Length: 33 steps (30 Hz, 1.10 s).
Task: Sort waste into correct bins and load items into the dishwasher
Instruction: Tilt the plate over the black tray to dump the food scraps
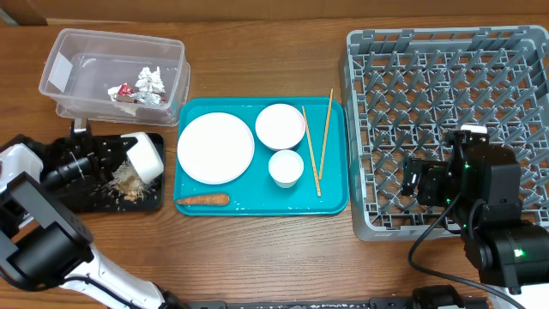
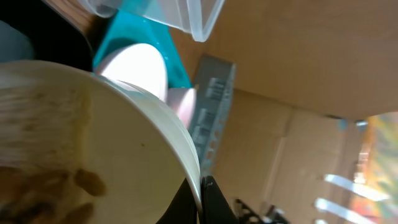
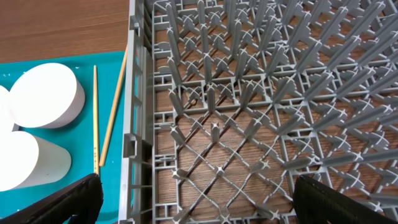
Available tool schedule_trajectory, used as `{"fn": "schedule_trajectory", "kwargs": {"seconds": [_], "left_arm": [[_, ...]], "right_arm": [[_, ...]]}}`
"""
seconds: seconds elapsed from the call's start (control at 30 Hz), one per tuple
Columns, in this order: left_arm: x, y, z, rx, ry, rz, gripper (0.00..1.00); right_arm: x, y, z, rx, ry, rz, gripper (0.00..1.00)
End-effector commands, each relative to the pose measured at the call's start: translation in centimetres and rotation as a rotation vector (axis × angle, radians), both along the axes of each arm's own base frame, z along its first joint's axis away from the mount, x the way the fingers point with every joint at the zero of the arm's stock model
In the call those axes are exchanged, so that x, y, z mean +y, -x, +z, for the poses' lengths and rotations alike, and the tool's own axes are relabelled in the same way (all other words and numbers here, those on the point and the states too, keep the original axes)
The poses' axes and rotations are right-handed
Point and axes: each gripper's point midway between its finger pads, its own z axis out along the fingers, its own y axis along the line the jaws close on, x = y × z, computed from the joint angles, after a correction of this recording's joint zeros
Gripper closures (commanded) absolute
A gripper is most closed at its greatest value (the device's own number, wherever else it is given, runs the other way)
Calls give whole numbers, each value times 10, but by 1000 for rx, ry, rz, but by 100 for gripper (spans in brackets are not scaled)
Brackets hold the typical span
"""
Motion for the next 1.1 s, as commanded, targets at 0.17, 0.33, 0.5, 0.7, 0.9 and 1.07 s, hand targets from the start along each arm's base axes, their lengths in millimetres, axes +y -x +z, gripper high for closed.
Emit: {"fn": "schedule_trajectory", "kwargs": {"seconds": [0.17, 0.33, 0.5, 0.7, 0.9, 1.07], "left_arm": [[1, -7, 16, -48, 149, 62, 96], [1, -7, 19, -45, 172, 70, 96], [1, -8, 20, -47, 175, 72, 96], [1, -8, 20, -40, 183, 76, 96], [1, -8, 20, -35, 187, 77, 96], [1, -8, 20, -34, 187, 77, 96]], "right_arm": [[-2, -2, 13, -36, 1, -14, 0], [-2, -2, 13, -36, 1, -14, 0], [-2, -2, 13, -36, 1, -13, 0], [-2, -2, 13, -36, 1, -14, 0], [-2, -2, 13, -36, 1, -14, 0], [-3, -1, 13, -33, 1, -14, 0]]}}
